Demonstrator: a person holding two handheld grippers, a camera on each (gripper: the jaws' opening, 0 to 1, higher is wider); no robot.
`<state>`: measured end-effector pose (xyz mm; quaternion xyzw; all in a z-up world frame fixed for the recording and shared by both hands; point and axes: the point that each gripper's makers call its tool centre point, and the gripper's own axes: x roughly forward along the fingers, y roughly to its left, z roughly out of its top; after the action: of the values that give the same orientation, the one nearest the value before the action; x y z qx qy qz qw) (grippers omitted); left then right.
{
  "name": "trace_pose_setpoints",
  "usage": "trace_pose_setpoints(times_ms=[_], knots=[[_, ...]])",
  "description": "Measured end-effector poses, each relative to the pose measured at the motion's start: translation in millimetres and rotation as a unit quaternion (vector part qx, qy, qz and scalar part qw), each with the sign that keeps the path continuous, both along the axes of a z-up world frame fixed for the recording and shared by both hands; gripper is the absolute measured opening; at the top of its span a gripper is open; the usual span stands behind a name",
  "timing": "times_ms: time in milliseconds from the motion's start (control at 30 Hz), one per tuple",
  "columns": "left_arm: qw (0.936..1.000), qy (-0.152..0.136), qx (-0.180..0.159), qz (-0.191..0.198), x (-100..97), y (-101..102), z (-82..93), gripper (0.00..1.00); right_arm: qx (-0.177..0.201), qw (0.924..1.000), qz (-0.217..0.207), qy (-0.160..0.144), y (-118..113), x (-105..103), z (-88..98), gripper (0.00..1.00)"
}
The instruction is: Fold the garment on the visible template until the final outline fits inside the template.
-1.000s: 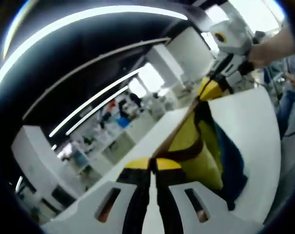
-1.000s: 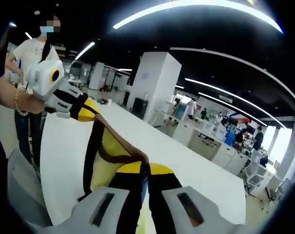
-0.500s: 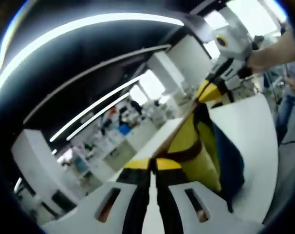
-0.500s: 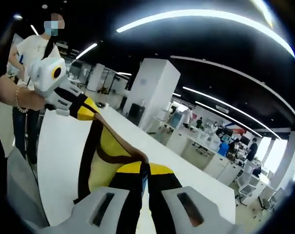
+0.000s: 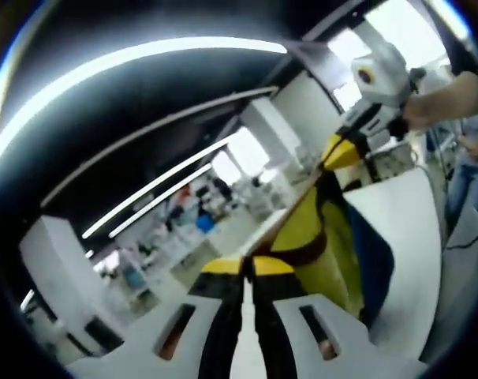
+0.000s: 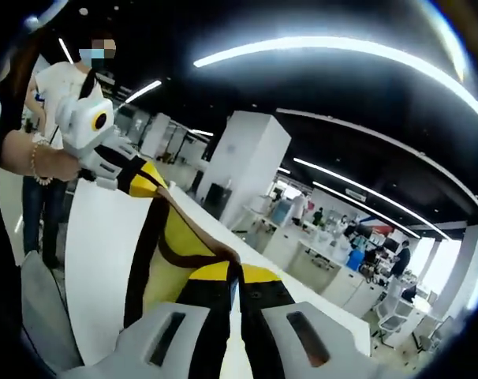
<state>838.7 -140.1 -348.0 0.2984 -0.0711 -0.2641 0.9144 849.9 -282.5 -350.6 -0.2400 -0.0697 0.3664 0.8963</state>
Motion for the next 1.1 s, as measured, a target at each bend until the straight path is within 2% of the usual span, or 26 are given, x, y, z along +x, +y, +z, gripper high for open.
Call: trace_pose_setpoints(times_ms=[167, 300, 433, 533, 567, 600, 633, 667, 700, 800, 900, 967, 1100], knots=[[0.9998, -0.008, -0.013, -0.014, -18.1, -3, 27.1, 0.0, 0.0, 0.9997, -0.001, -0.023, -2, -17, 24.2, 0.03], [0.9987, 0.005, -0.036, -0.035, -34.3, -4, 40.7, 0.0, 0.01, 0.9995, 0.006, -0.028, -4, -34, 40.9, 0.03], [0.9962, 0.027, -0.062, -0.054, -48.3, -5, 47.5, 0.0, 0.015, 0.9994, 0.017, -0.028, -6, -48, 51.7, 0.03], [0.9959, 0.039, -0.059, -0.056, -49.9, -5, 44.2, 0.0, 0.018, 0.9995, 0.022, -0.017, -5, -50, 49.2, 0.03], [0.9962, 0.047, -0.049, -0.054, -48.5, -6, 37.0, 0.0, 0.015, 0.9996, 0.022, -0.013, -5, -48, 45.0, 0.03], [0.9964, 0.05, -0.044, -0.053, -47.4, -7, 33.6, 0.0, 0.009, 0.9998, 0.019, 0.001, -5, -43, 33.2, 0.03], [0.9964, 0.062, -0.027, -0.051, -43.2, -7, 20.1, 0.0, 0.007, 0.9998, 0.018, 0.006, -5, -41, 29.2, 0.03], [0.9946, 0.089, -0.024, -0.048, -38.2, -9, 2.4, 0.0, -0.002, 0.9995, 0.014, 0.03, -5, -35, 10.8, 0.03], [0.9938, 0.098, -0.021, -0.048, -35.3, -10, -6.6, 0.0, -0.002, 0.9992, 0.011, 0.039, -5, -31, 1.3, 0.03], [0.9903, 0.131, -0.024, -0.041, -18.7, -7, -43.3, 0.0, 0.011, 0.9963, 0.01, 0.084, -5, -15, -36.7, 0.03], [0.9863, 0.158, -0.029, -0.037, -3.8, -5, -72.3, 0.0, 0.006, 0.9939, 0.008, 0.11, -3, -2, -65.9, 0.03], [0.9849, 0.168, -0.024, -0.032, 6.9, -4, -88.1, 0.0, -0.002, 0.9924, 0.006, 0.123, -1, 8, -82.7, 0.03], [0.9829, 0.181, -0.018, -0.027, 25.3, -3, -106.7, 0.0, -0.008, 0.9905, 0.004, 0.137, 0, 27, -103.2, 0.03]])
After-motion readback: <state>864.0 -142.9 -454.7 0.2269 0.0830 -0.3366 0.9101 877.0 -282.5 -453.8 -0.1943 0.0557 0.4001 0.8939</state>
